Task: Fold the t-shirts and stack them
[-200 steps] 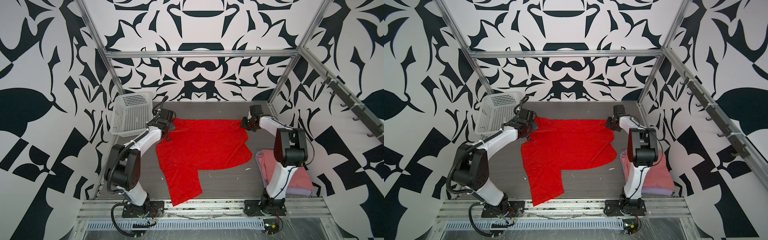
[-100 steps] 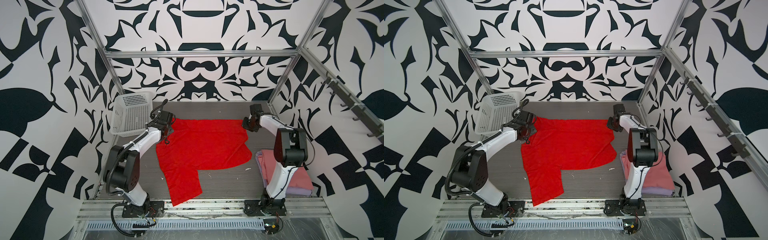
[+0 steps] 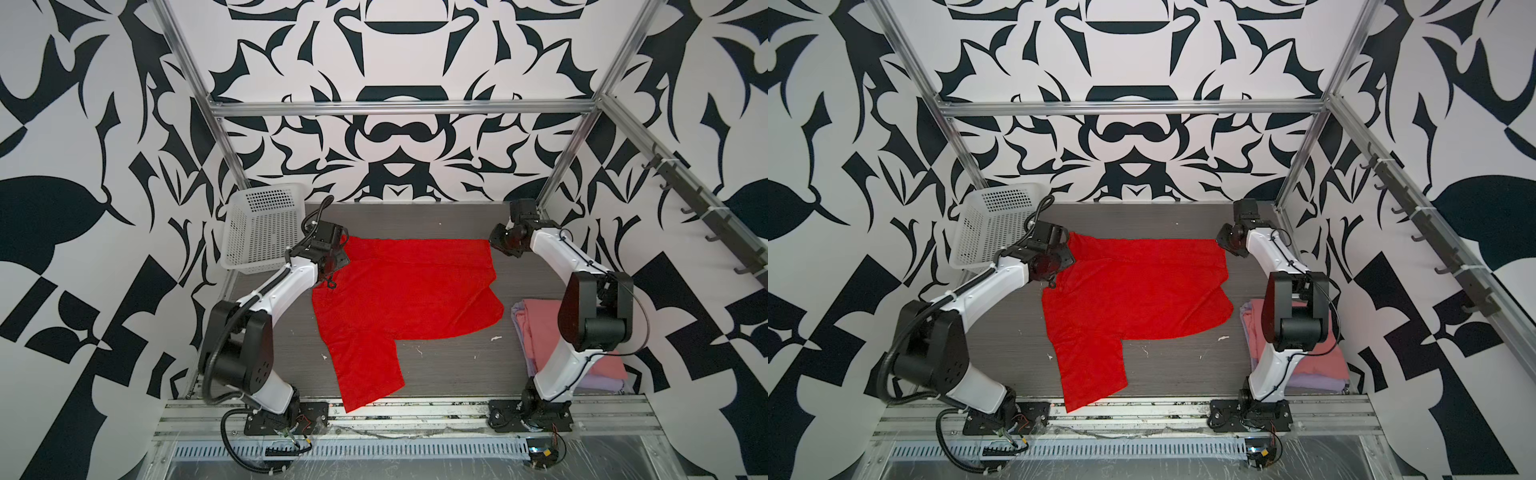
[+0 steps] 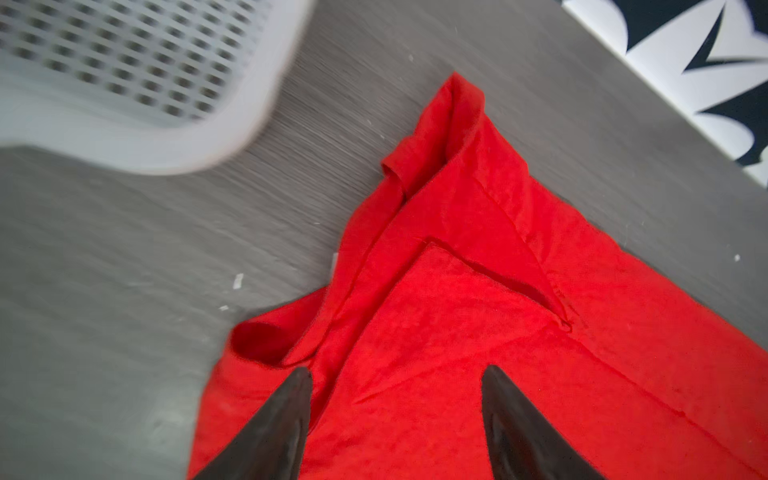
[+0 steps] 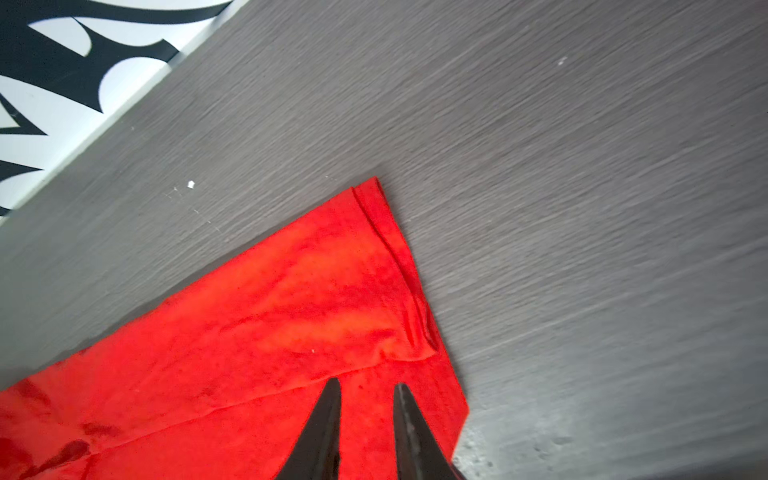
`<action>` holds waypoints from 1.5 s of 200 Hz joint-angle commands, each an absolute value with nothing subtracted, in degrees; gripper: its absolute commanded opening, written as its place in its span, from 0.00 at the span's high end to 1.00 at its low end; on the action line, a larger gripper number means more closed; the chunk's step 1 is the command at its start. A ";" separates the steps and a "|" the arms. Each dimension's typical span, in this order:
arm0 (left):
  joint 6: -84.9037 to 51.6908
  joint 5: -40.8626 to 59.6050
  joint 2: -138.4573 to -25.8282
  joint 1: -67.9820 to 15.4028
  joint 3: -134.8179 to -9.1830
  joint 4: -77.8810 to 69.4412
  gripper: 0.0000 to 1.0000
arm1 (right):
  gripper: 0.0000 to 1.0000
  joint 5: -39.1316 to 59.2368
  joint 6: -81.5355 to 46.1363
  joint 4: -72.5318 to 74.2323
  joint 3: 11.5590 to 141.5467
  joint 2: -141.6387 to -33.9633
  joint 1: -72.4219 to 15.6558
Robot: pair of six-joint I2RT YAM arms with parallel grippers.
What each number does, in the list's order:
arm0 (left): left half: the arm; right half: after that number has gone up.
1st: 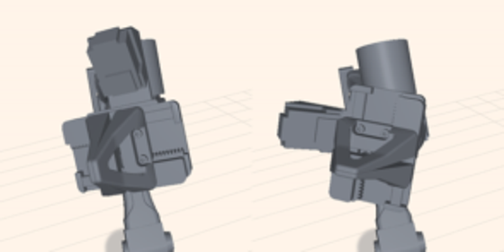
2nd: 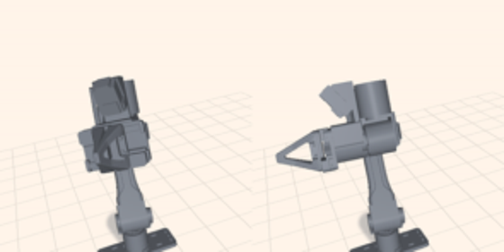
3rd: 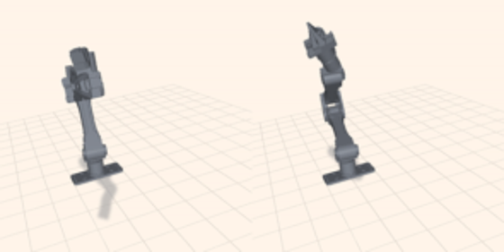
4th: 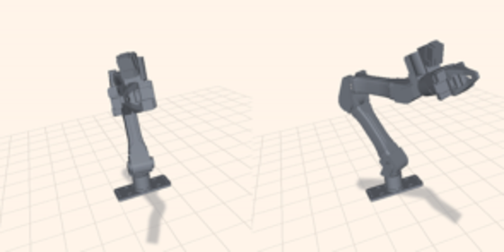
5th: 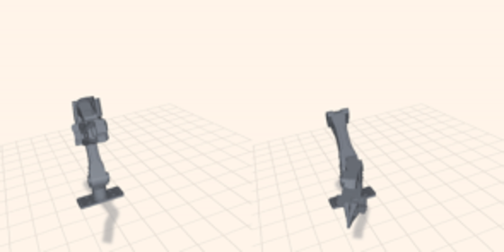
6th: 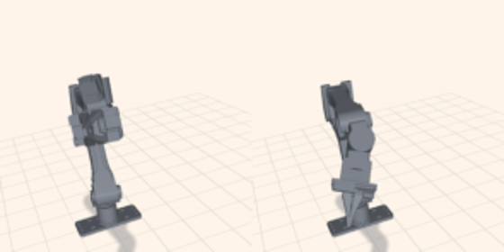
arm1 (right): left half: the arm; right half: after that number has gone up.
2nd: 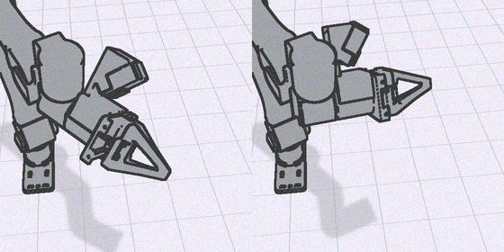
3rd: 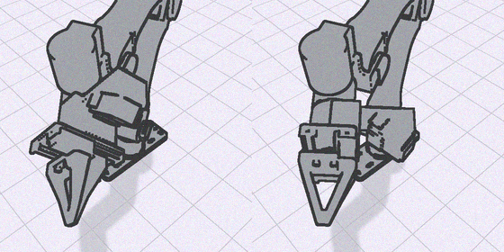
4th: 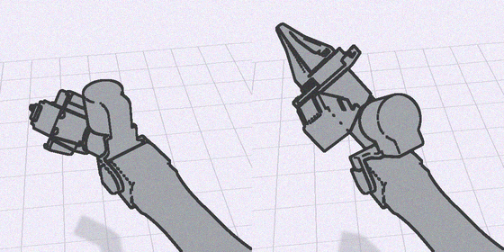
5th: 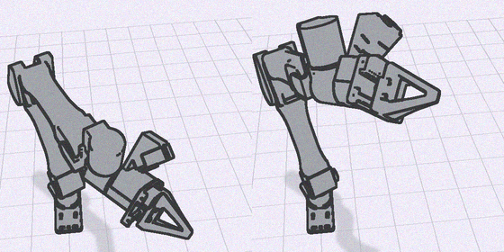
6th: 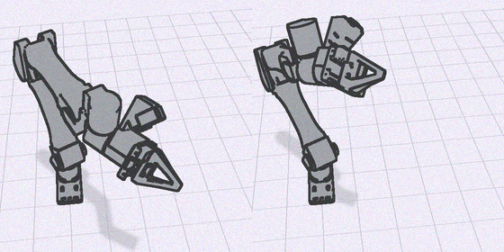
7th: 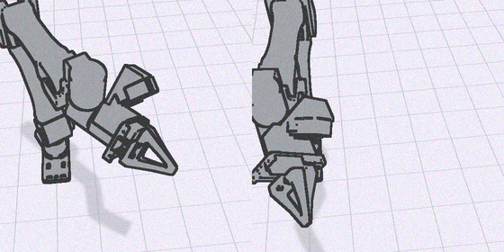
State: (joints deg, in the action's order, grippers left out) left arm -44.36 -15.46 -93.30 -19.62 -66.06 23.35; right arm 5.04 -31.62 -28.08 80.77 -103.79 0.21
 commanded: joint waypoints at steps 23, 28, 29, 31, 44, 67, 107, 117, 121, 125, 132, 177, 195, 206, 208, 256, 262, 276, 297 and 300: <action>-36.57 -13.68 -106.53 -19.26 -80.56 21.05 0.31 | 0.74 10.74 -37.19 -20.37 83.12 -108.73 -0.60; -35.65 -14.09 -108.00 -19.16 -82.39 21.36 0.30 | 0.74 11.19 -37.69 -19.87 83.67 -109.53 -0.70; -35.49 -14.16 -108.27 -19.11 -82.76 21.36 0.30 | 0.74 11.31 -37.79 -19.74 83.84 -109.70 -0.70; -35.13 -14.24 -108.89 -19.04 -83.31 21.42 0.30 | 0.74 11.48 -37.97 -19.52 84.02 -110.00 -0.70; -32.96 -15.05 -112.32 -18.59 -87.12 21.42 0.30 | 0.74 12.51 -38.64 -18.27 85.62 -112.10 -0.96; -30.93 -17.08 -117.39 -17.14 -93.15 23.02 0.30 | 0.74 12.79 -39.08 -18.18 88.39 -115.68 -1.25; -28.38 -18.95 -122.35 -15.73 -99.69 25.36 0.39 | 0.75 13.73 -39.17 -17.67 91.20 -119.38 -1.50; -27.87 -19.21 -123.47 -15.73 -101.02 26.06 0.39 | 0.75 14.01 -39.23 -17.36 91.61 -119.98 -1.51; -27.78 -19.42 -123.92 -15.73 -101.61 26.53 0.39 | 0.75 14.28 -39.27 -17.26 91.73 -120.17 -1.48; -27.77 -19.62 -124.38 -15.70 -102.22 27.12 0.39 | 0.75 14.59 -39.26 -16.98 91.76 -120.37 -1.49; -27.69 -19.69 -125.23 -15.70 -103.07 27.93 0.39 | 0.74 15.27 -39.35 -16.44 91.84 -120.73 -1.52; -28.03 -19.97 -128.61 -15.60 -105.60 29.41 0.48 | 0.70 15.66 -40.16 -16.71 92.33 -122.91 -1.70; -28.30 -20.12 -129.95 -15.57 -106.71 29.93 0.53 | 0.69 15.48 -40.44 -17.06 91.48 -123.13 -1.78; -28.52 -20.40 -130.73 -15.36 -107.50 30.44 0.56 | 0.69 15.49 -40.45 -17.05 91.06 -123.37 -1.79; -28.60 -20.35 -130.90 -15.33 -107.69 30.53 0.57 | 0.70 15.47 -40.50 -17.05 90.99 -123.39 -1.77; -29.42 -20.29 -132.93 -14.03 -109.85 31.63 0.72 | 0.70 14.90 -40.71 -17.56 91.66 -125.96 -1.80; -29.76 -19.92 -133.00 -13.70 -109.90 31.79 0.75 | 0.70 14.92 -41.04 -17.65 91.76 -126.31 -1.82; -30.76 -18.80 -133.21 -12.86 -109.87 31.81 0.82 | 0.70 14.91 -41.55 -17.92 91.80 -126.73 -1.78; -32.23 -17.81 -132.77 -11.92 -109.34 31.60 0.93 | 0.71 14.23 -41.80 -18.20 91.07 -126.91 -1.77; -32.30 -17.70 -132.45 -11.87 -109.06 31.33 0.96 | 0.71 14.15 -41.81 -18.27 90.98 -126.98 -1.76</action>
